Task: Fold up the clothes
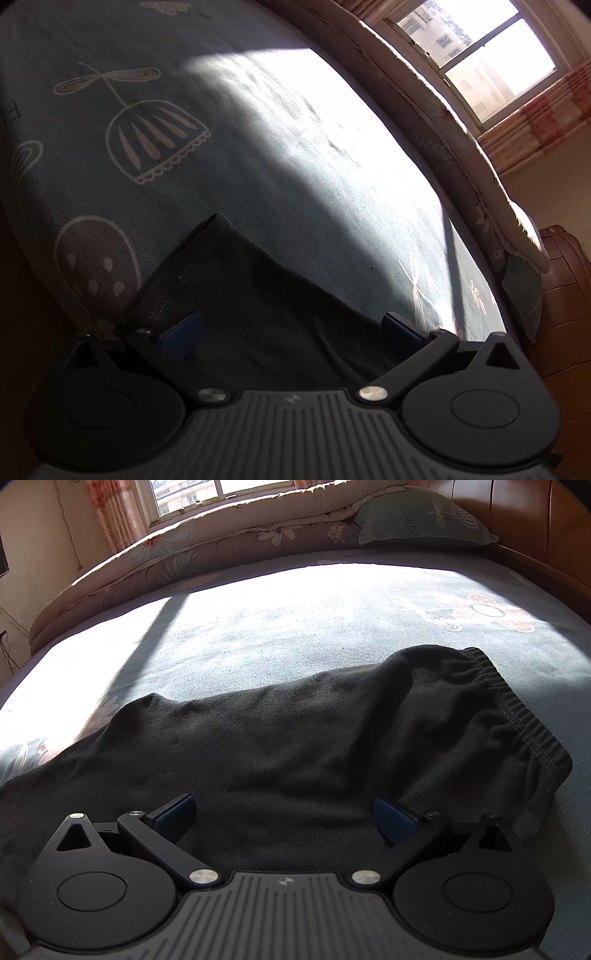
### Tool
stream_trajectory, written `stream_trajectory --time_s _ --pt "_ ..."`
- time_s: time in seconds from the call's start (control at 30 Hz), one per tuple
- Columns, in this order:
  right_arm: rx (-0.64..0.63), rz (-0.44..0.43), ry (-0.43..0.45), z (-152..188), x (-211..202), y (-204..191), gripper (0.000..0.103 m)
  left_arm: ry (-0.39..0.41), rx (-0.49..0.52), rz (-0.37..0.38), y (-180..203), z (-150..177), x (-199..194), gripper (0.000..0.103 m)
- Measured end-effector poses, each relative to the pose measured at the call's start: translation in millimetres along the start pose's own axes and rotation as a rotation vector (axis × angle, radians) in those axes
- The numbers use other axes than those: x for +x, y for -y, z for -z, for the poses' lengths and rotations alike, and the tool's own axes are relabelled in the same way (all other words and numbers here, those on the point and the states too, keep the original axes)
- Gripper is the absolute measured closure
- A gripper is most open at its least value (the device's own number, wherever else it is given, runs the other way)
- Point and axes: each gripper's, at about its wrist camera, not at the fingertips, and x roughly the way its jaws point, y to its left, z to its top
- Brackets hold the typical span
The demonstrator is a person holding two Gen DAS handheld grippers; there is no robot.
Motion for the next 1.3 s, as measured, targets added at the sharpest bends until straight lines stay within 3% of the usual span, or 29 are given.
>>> stream_trajectory --time_s 0.23,0.37,0.47,0.8,1.3 --pt "-0.032 0.022 0.0 2 0 -4 0.0 0.049 -0.004 -0.028 -12 1 2 0.001" --pt "-0.043 0.037 0.0 2 1 -6 0.0 0.077 -0.037 0.0 -18 13 -17 0.001" --pt "-0.061 0.053 -0.001 4 2 -9 0.0 0.119 -0.092 0.013 -29 19 -31 0.001" --pt "-0.075 0.062 0.004 5 2 -10 0.0 0.15 -0.306 0.03 -70 24 -24 0.001" --pt "-0.082 0.073 0.009 5 3 -12 0.0 0.209 -0.367 0.192 -84 25 -25 0.001"
